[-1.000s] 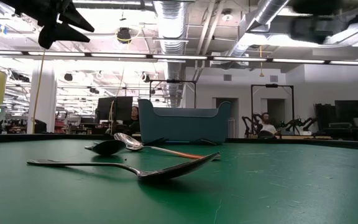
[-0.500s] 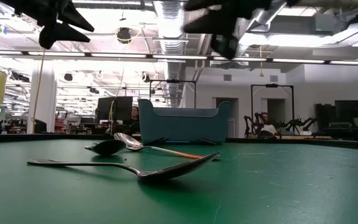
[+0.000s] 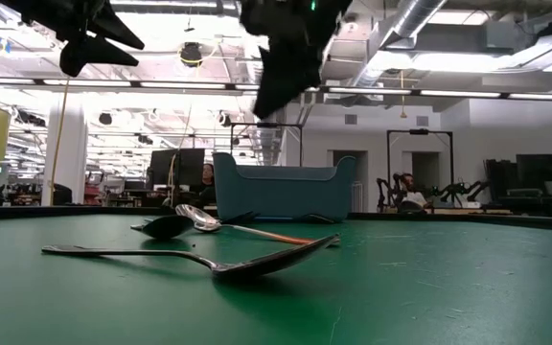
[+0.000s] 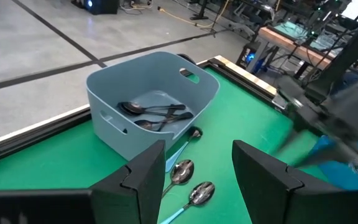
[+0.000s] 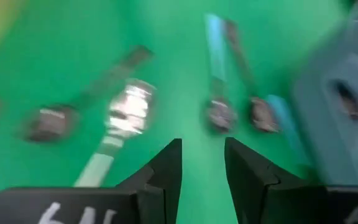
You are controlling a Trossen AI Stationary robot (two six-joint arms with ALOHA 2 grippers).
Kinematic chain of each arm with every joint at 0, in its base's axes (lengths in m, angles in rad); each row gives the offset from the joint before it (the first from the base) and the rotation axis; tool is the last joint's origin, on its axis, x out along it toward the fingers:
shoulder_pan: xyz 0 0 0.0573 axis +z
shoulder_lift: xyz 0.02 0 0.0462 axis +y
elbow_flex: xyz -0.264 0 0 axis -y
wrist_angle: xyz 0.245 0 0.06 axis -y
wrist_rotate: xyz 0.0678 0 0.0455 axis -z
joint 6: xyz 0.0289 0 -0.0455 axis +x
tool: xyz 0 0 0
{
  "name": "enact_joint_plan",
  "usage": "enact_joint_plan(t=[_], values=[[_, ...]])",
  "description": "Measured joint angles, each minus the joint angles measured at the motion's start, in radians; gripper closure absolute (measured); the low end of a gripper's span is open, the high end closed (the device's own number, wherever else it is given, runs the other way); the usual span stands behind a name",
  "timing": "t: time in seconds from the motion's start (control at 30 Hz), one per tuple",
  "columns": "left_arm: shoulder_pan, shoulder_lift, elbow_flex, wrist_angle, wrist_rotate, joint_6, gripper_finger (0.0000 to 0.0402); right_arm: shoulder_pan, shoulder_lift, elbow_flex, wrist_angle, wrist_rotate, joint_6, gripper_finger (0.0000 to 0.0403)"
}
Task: Sort silverware by color (type)
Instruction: Put the light blue spoon into the yellow bin
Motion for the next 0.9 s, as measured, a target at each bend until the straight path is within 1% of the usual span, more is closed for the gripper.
enact_joint_plan(t=[0.1,0.17,0.23,0.3,0.37,0.43,0.53,0.57,0.7,0.8,0.9], values=[[0.000,0.000,0.000,-0.002,-0.002,0.000,0.0232,-0.014,0.018,-0.008,-0.081,0.109,-0.114,0.0273],[0.000,0.000,0.000,-0.007,-0.006,0.000,0.0232,-0.016,0.021,-0.028,-0.074,0.158,-0.176,0.0274],[0.000,0.000,0.000,-0.006,-0.010,0.000,0.0232,-0.014,0.019,-0.062,-0.075,0.174,-0.244,0.0278],[0.000,0.000,0.000,-0.006,-0.013,0.007,0.0232,-0.015,0.014,-0.105,-0.010,0.176,-0.277,0.0286],[0.000,0.000,0.000,-0.007,-0.018,0.018,0.0232,-0.019,0.015,-0.136,0.000,0.172,-0.280,0.0303],[0.000,0.000,0.000,-0.011,-0.020,0.021,0.0232,-0.021,0.016,-0.164,-0.004,0.172,-0.290,0.0329],[0.000,0.000,0.000,-0.021,-0.046,0.023,0.0232,-0.031,0.016,-0.195,0.059,0.161,-0.323,0.0383],[0.000,0.000,0.000,-0.025,-0.054,0.023,0.0232,-0.036,0.015,-0.207,0.079,0.161,-0.331,0.0392],[0.000,0.000,0.000,-0.041,-0.074,0.023,0.0232,-0.085,0.016,-0.244,0.147,0.141,-0.327,0.0395],[0.000,0.000,0.000,-0.046,-0.079,0.023,0.0232,-0.131,0.016,-0.244,0.163,0.109,-0.342,0.0398],[0.000,0.000,0.000,-0.057,-0.088,0.023,0.0232,-0.170,0.031,-0.244,0.222,0.106,-0.376,0.0399]])
